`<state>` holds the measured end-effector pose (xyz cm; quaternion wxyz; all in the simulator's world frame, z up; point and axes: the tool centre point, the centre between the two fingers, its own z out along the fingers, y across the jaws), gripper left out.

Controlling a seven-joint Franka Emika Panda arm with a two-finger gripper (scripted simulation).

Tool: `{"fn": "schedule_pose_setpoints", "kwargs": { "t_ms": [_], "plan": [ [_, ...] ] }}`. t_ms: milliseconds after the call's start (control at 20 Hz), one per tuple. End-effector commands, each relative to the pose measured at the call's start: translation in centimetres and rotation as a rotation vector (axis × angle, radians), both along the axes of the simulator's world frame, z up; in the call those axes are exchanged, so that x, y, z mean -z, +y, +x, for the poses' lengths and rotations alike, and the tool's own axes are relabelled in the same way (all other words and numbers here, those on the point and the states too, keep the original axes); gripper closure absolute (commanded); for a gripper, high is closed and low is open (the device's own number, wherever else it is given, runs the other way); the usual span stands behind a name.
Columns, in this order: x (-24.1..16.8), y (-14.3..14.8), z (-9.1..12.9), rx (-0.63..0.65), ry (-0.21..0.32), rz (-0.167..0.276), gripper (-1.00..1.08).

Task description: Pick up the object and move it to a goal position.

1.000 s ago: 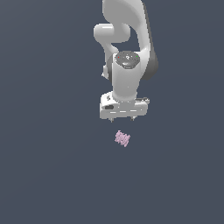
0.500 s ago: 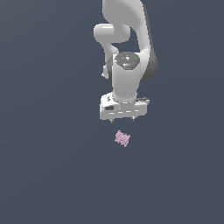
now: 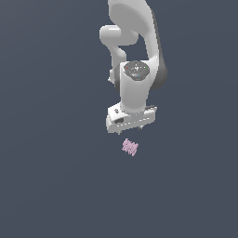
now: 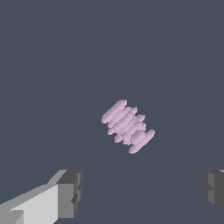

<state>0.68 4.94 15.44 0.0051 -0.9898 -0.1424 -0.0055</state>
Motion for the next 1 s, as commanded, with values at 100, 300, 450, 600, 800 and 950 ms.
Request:
{"fn": "schedule_pose_setpoints", "kwargs": {
  "t_ms": [100,300,450,600,800,950],
  "plan": [
    [0.9,0.1,0.5,-0.12,0.002,-0.006,-0.92],
    [1.8,0.2,0.9,-0.238,0.003,-0.01,-0.92],
    [2.5,0.2,1.2,-0.326,0.004,-0.013,-0.92],
    [3.2,0.3,1.6,-0.414,0.005,-0.014,-0.92],
    [4.1,0.4,1.9,-0.526,0.005,-0.015,-0.92],
    [4.6,0.5,2.2,-0.595,0.005,-0.015,-0.92]
  ]
}}
